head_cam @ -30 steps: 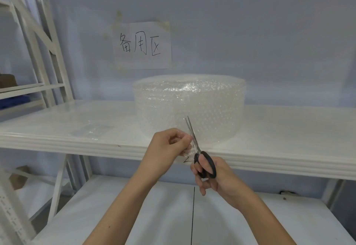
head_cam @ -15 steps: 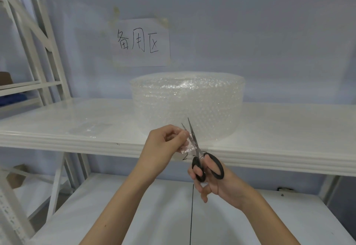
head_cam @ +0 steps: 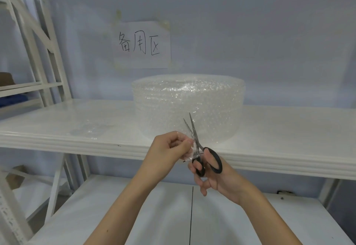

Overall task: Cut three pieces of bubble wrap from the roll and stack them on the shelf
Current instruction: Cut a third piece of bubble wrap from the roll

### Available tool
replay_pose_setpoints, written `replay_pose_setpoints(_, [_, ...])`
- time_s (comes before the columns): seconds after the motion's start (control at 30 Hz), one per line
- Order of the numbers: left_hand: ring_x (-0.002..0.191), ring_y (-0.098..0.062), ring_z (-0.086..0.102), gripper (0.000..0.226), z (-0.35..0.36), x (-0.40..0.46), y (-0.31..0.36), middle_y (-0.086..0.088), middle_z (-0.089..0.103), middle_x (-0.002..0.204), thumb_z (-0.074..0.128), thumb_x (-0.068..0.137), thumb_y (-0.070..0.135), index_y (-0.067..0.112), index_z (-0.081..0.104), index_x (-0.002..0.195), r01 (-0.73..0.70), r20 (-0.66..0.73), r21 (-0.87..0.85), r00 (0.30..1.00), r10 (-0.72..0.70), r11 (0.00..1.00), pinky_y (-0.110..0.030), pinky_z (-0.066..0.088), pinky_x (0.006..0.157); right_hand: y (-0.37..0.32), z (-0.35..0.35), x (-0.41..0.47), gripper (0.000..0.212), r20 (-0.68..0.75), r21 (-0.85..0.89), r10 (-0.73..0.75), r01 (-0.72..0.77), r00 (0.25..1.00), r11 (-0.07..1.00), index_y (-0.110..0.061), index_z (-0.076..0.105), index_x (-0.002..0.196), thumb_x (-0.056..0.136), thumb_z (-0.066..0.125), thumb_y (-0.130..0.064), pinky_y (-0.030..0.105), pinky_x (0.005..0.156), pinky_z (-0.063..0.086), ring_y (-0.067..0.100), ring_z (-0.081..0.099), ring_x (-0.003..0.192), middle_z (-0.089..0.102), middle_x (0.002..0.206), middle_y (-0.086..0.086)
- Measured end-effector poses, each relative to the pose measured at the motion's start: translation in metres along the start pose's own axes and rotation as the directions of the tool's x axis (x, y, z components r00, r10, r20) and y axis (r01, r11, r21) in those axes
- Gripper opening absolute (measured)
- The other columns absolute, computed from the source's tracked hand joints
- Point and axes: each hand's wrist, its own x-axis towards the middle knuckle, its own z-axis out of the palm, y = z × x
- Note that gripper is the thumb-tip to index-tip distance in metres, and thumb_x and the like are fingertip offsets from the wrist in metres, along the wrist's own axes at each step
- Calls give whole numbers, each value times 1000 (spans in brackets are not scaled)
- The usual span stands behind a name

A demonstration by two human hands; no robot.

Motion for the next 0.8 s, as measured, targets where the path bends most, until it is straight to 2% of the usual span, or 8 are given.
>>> replay_pose_setpoints(0.17, [60, -8, 62, 13, -2, -1, -3, -4, 65, 63, 65, 89, 12, 3, 70, 82, 7, -12, 7, 1000, -7, 1000, -16, 52, 62, 4, 2, 2, 48, -61, -19, -58, 57, 996, 998, -21, 59, 61, 61, 72, -67, 28, 45, 46, 15, 48, 51, 52, 73, 1])
replay_pose_setpoints(0.27, [60, -9, 62, 13, -3, -2, -4, -2, 67, 63, 65, 89, 14, 4, 70, 81, -4, 11, 35, 1000, 4, 999, -18, 52, 64, 1, 3, 3, 49, -67, -17, -63, 62, 996, 998, -18, 59, 64, 62, 73, -66, 29, 43, 46, 16, 48, 52, 54, 71, 0])
replay_pose_setpoints(0.37, [58, -8, 61, 13, -3, -3, -1, 2, 67, 59, 64, 90, 12, 4, 69, 81, -19, 31, 36, 999, 18, 999, -18, 51, 62, -5, 3, 4, 52, -83, -28, -52, 50, 995, 998, -13, 55, 69, 67, 70, -63, 28, 42, 46, 18, 49, 53, 55, 69, -1])
replay_pose_setpoints(0.47, [59, -9, 61, 13, -3, -2, 2, 1, 67, 59, 64, 90, 11, 3, 69, 81, -36, 16, 45, 999, 36, 998, -19, 52, 62, -7, 7, 7, 36, -145, -96, -65, 51, 987, 994, -18, 61, 62, 79, 62, -51, 27, 40, 45, 16, 48, 50, 53, 68, 0])
replay_pose_setpoints(0.57, [63, -12, 62, 12, -6, 1, 4, -4, 68, 66, 66, 89, 14, 7, 71, 79, -38, 26, 59, 999, 36, 998, -21, 54, 64, -5, 9, 7, 32, -183, -112, -87, 67, 979, 991, -20, 61, 57, 80, 59, -43, 26, 39, 43, 15, 46, 46, 49, 67, 1])
replay_pose_setpoints(0.67, [65, -11, 63, 24, -9, 2, 9, 2, 70, 70, 68, 87, 28, 5, 72, 85, -11, 4, 53, 1000, 11, 999, -25, 56, 71, -4, 8, 6, 34, -177, -119, -93, 72, 980, 990, -23, 59, 55, 80, 59, -45, 26, 40, 43, 15, 45, 45, 48, 69, 4])
replay_pose_setpoints(0.8, [65, -12, 65, 43, -9, 9, 18, -3, 74, 77, 59, 87, 48, 8, 73, 84, 27, -136, -69, 990, -36, 997, -30, 60, 72, -4, 8, 4, 33, -165, -131, -80, 58, 983, 990, -22, 59, 55, 77, 61, -46, 26, 41, 44, 14, 45, 44, 49, 70, 1])
